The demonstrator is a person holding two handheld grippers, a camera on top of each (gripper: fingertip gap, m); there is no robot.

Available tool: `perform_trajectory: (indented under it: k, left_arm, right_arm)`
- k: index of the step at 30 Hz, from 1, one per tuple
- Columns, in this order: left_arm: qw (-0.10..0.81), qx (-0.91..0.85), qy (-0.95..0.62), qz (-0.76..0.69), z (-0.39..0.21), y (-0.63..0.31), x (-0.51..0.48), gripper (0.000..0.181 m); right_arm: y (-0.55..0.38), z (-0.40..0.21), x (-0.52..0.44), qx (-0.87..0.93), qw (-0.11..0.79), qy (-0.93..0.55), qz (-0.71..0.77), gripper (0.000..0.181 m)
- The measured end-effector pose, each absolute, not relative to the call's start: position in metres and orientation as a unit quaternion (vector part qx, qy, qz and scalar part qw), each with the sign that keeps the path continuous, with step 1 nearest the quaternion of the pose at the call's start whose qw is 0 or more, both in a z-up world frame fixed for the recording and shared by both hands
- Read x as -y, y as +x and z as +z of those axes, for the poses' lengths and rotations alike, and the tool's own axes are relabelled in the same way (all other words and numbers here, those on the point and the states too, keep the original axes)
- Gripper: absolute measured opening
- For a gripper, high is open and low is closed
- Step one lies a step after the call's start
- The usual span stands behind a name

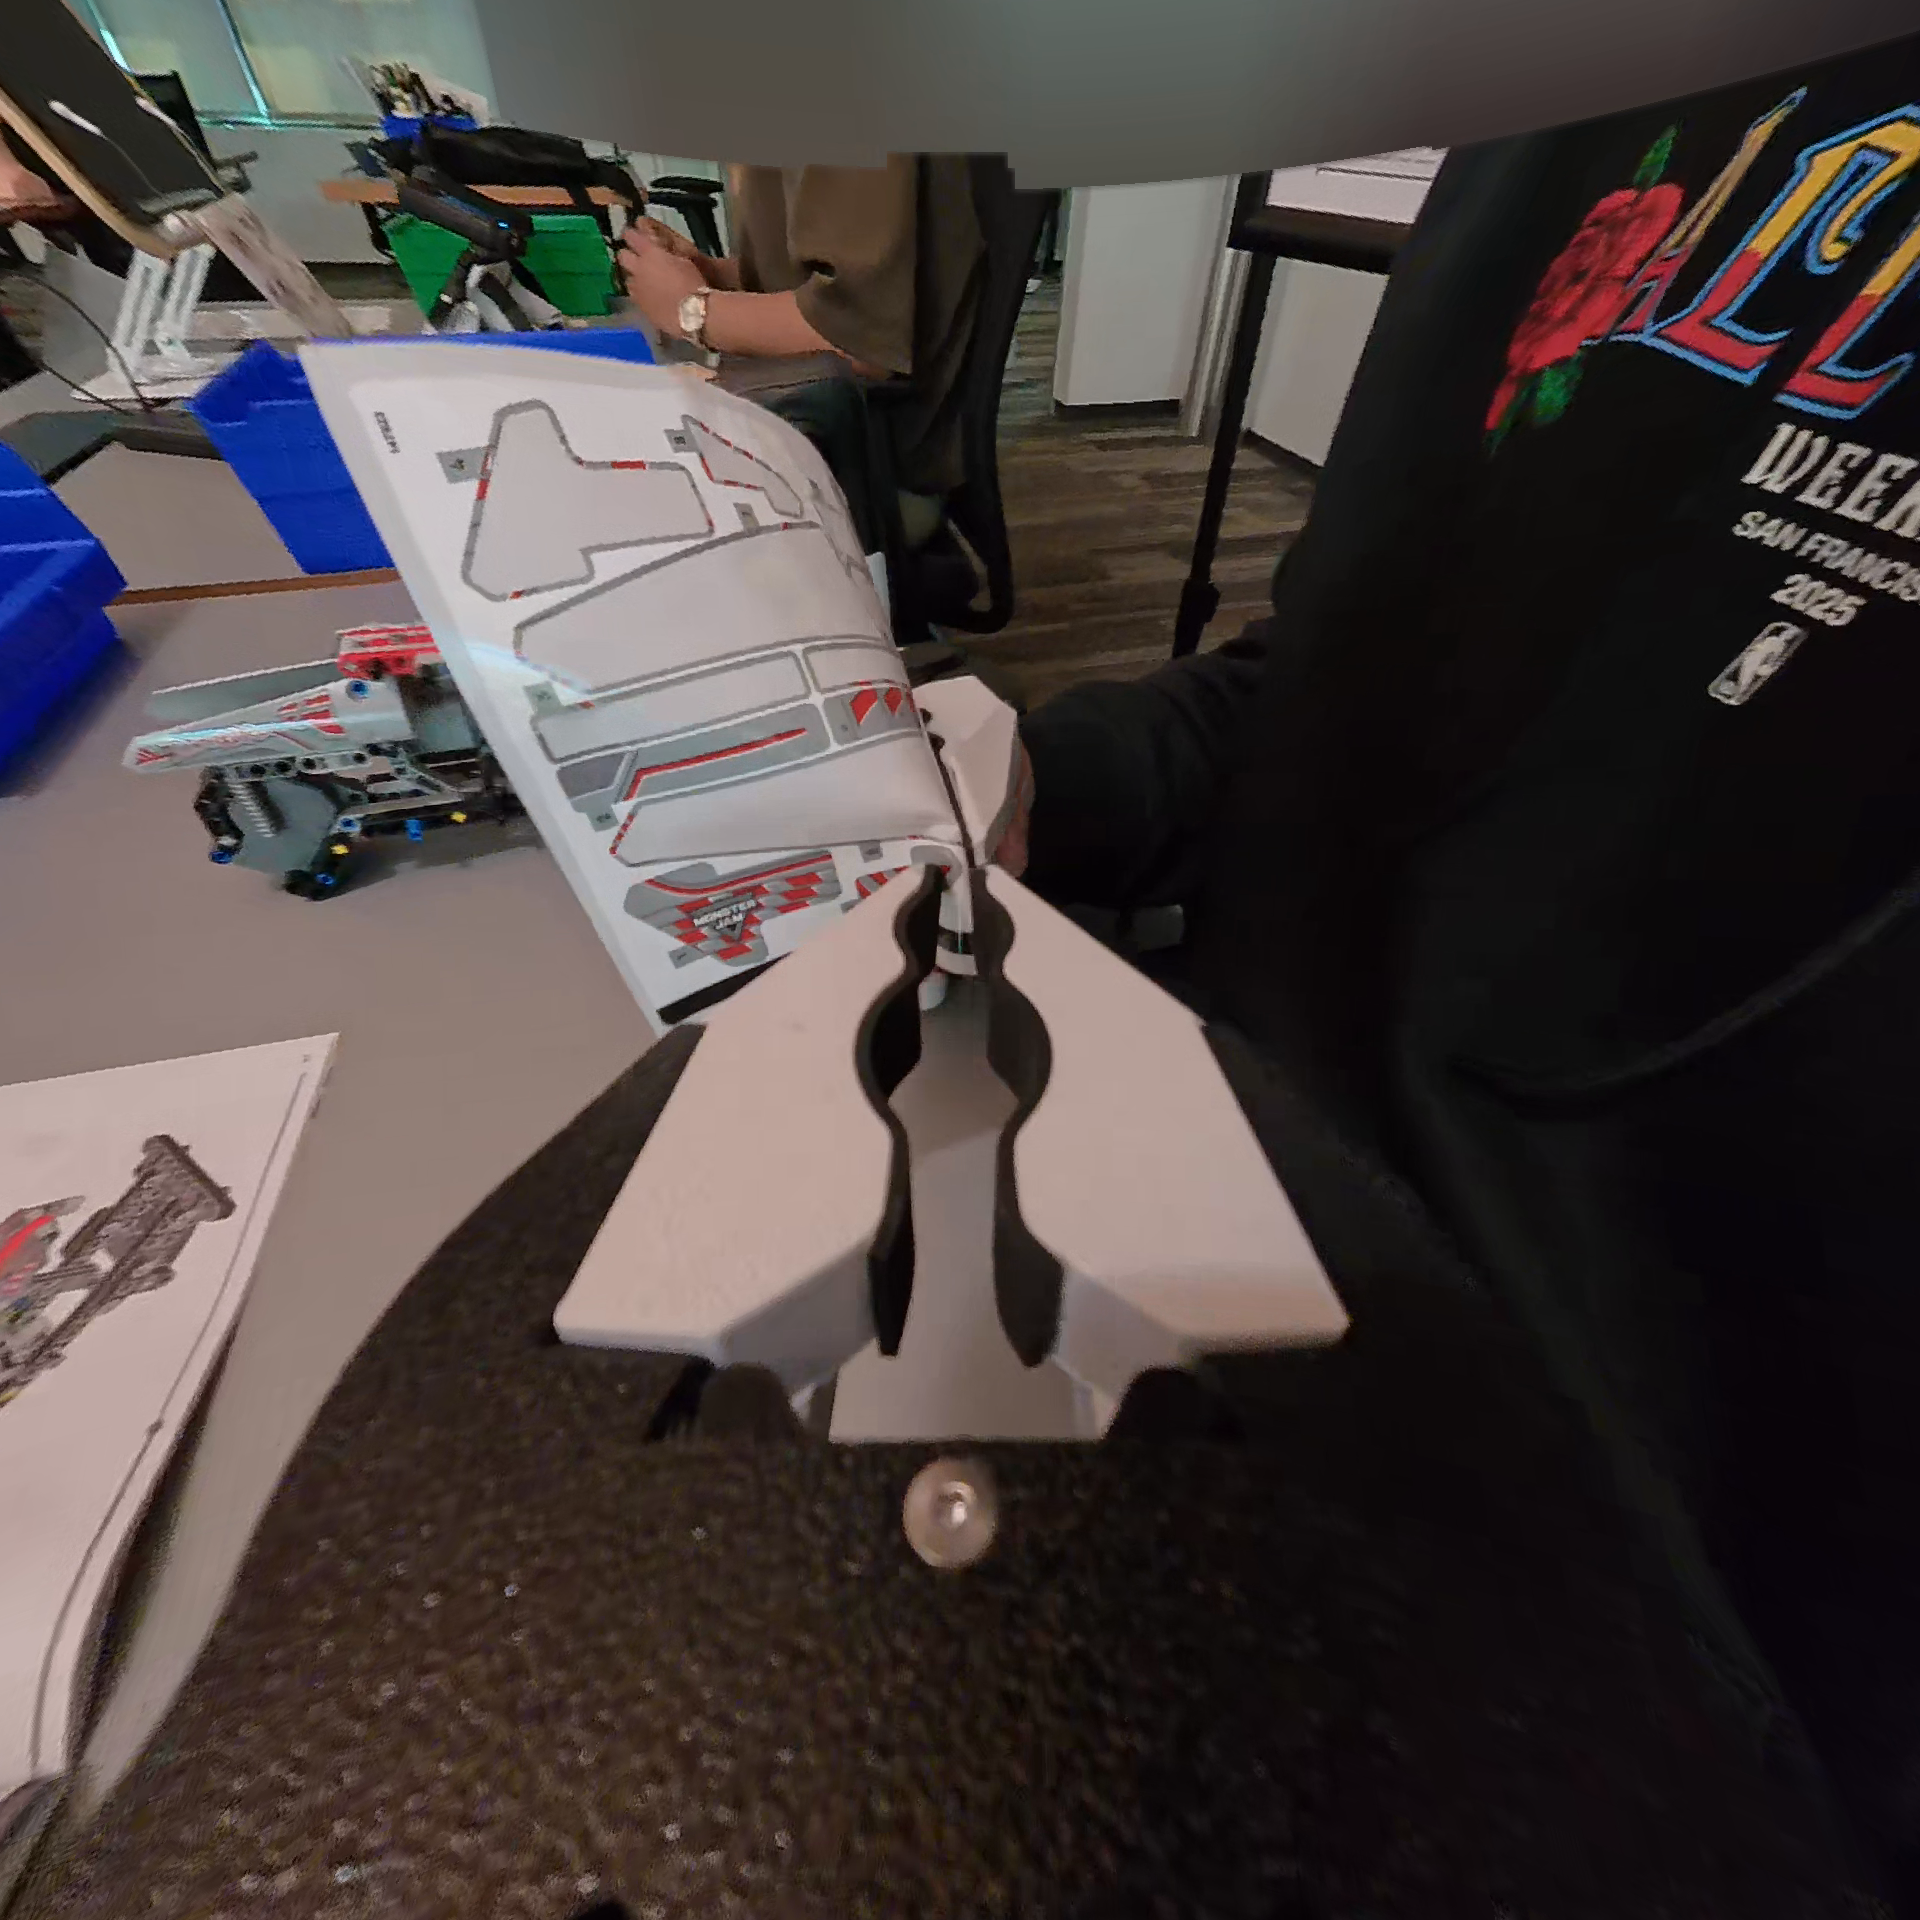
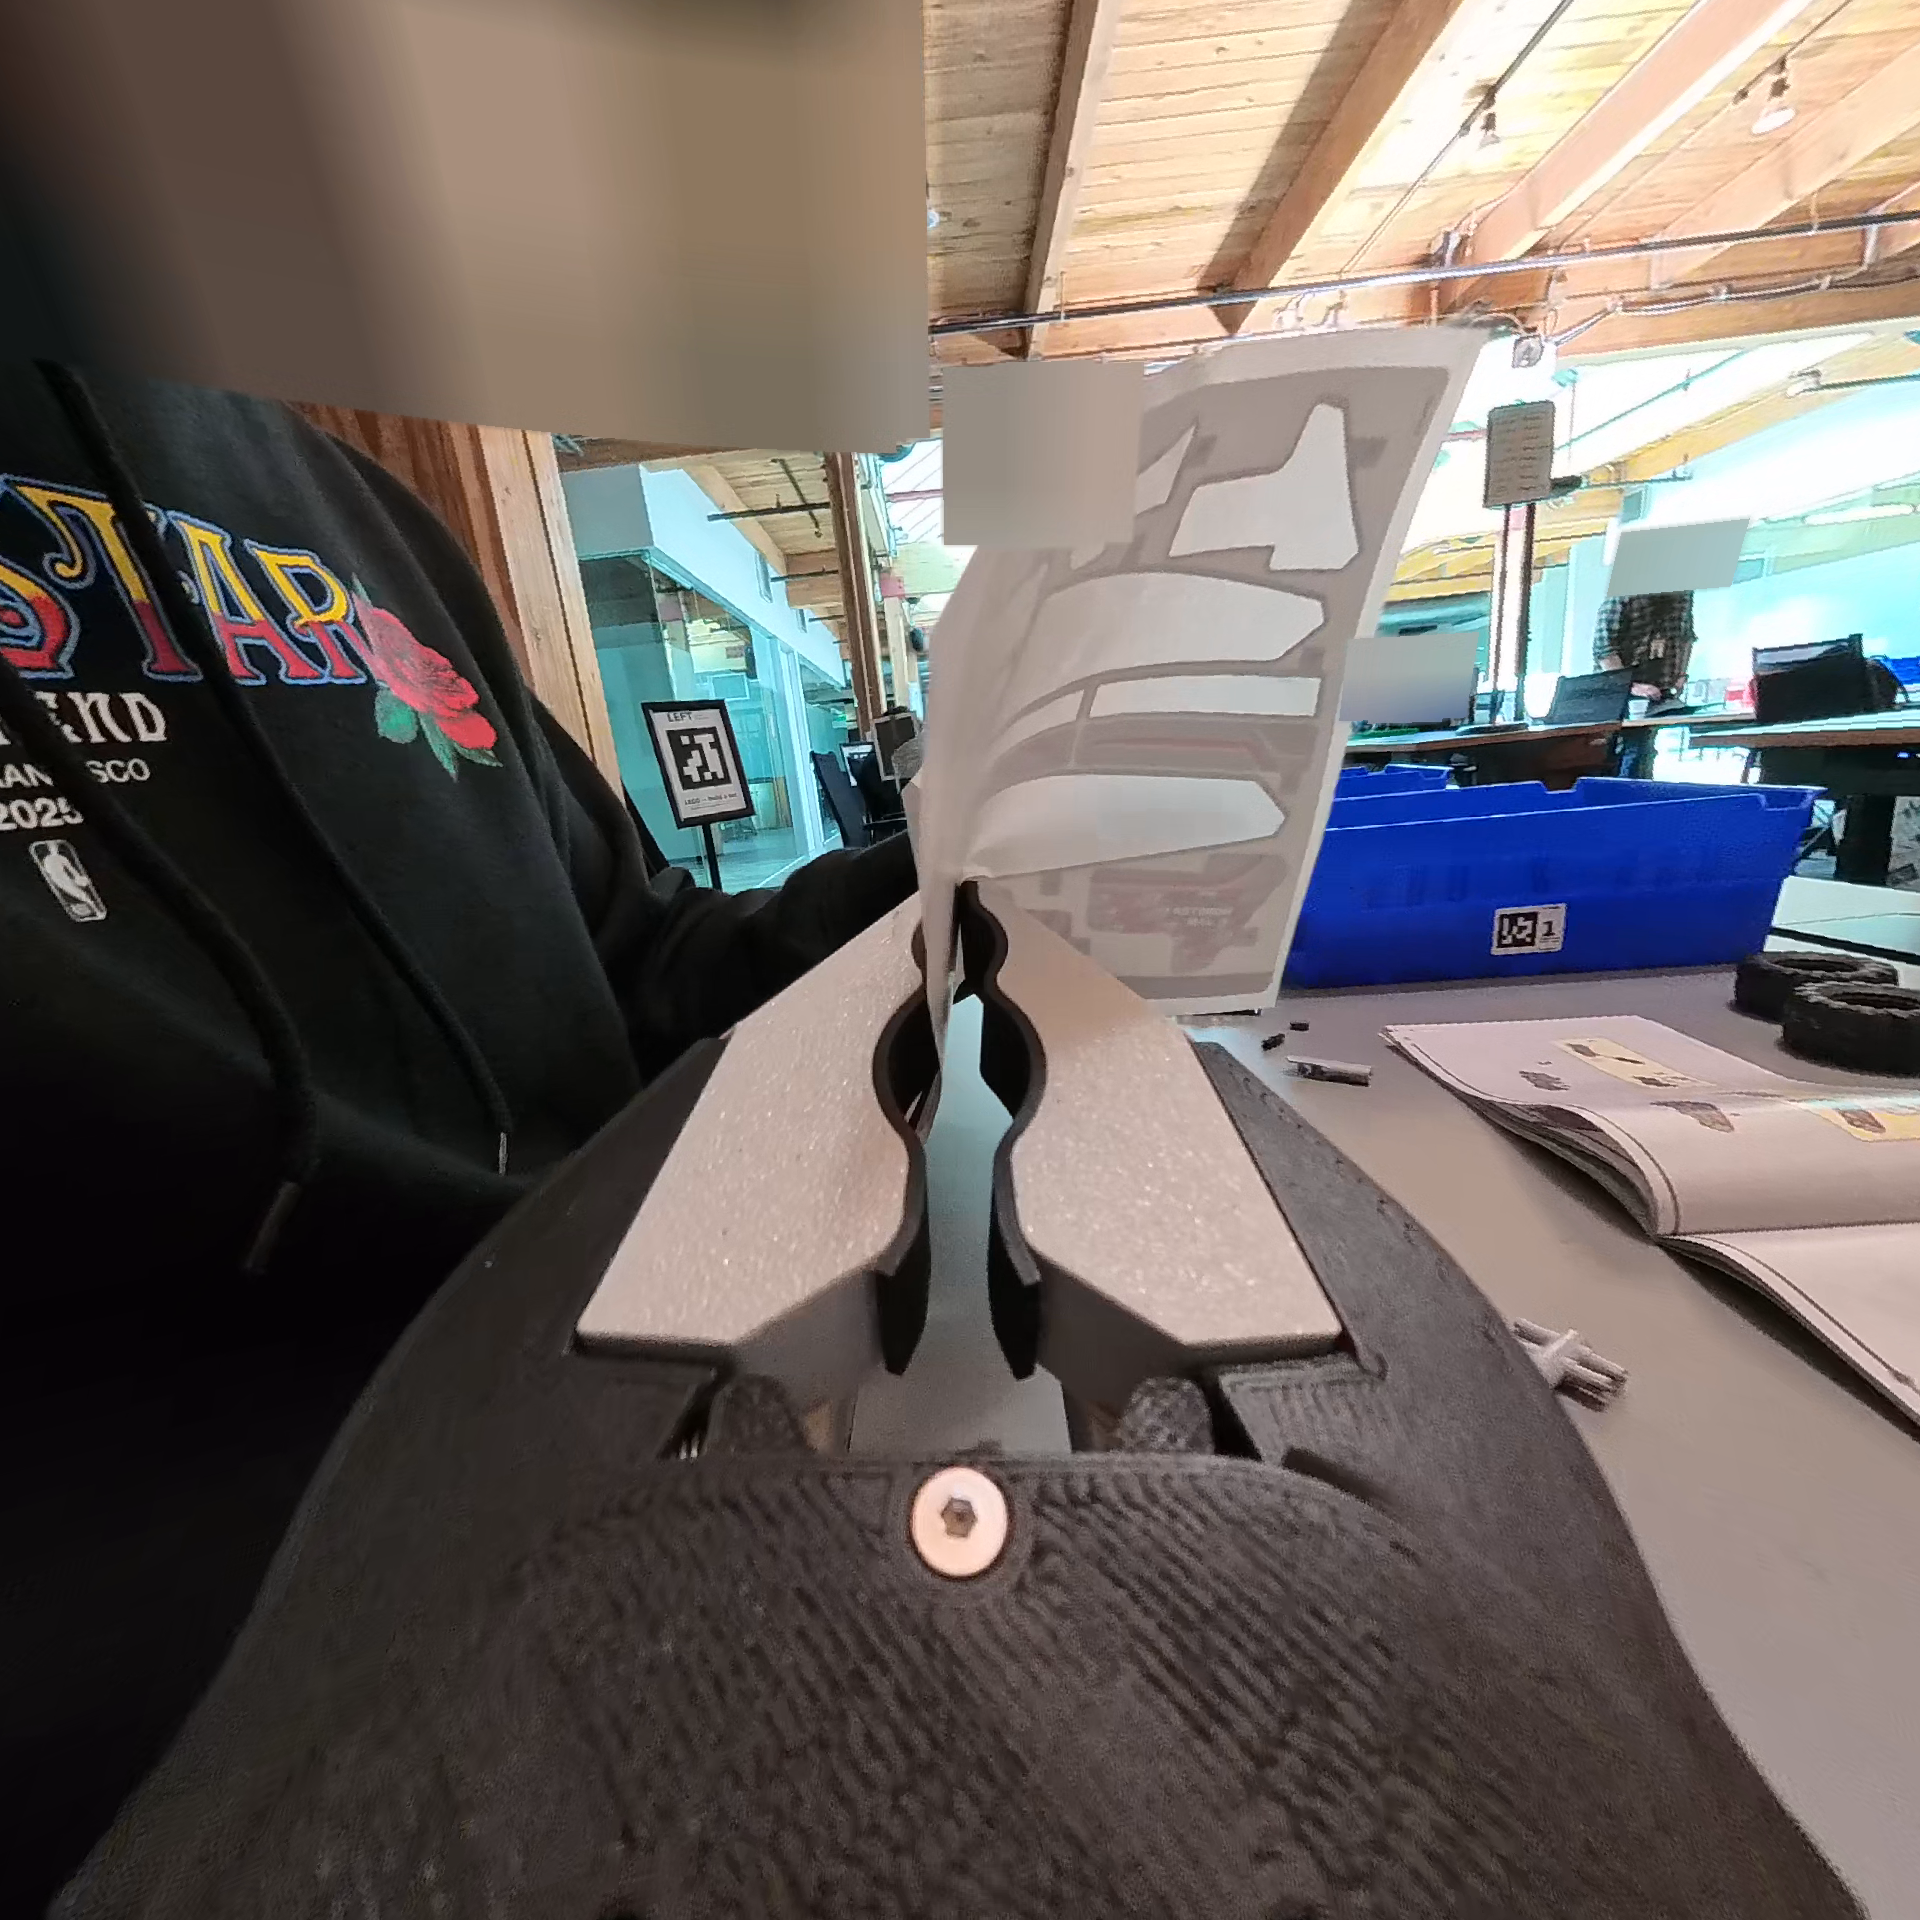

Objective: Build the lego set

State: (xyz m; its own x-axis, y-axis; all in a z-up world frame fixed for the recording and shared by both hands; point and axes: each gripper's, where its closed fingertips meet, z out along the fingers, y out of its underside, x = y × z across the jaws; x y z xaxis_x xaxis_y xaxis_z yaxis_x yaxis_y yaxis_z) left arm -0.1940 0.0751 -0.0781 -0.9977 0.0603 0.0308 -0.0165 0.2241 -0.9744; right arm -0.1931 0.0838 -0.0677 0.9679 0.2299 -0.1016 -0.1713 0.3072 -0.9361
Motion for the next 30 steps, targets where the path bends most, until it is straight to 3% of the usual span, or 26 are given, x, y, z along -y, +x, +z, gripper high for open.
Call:
perform_trajectory:
  k: [9, 12, 30]
  left_arm:
    - [0.074, 0.780, -0.002, 0.622, -0.081, -0.198, -0.079, 0.012]
    - [0.072, 0.779, 0.004, 0.623, -0.082, -0.195, -0.079, 0.003]
    - [0.120, 0.777, 0.017, 0.618, -0.088, -0.198, -0.081, 0.002]
  right_arm:
    - [-0.196, -0.071, -0.087, 0.039, 0.797, -0.594, 0.100, 0.000]
    - [-0.196, -0.073, -0.088, 0.042, 0.793, -0.600, 0.097, 0.000]
    - [-0.201, -0.080, -0.091, 0.065, 0.763, -0.640, 0.063, 0.000]
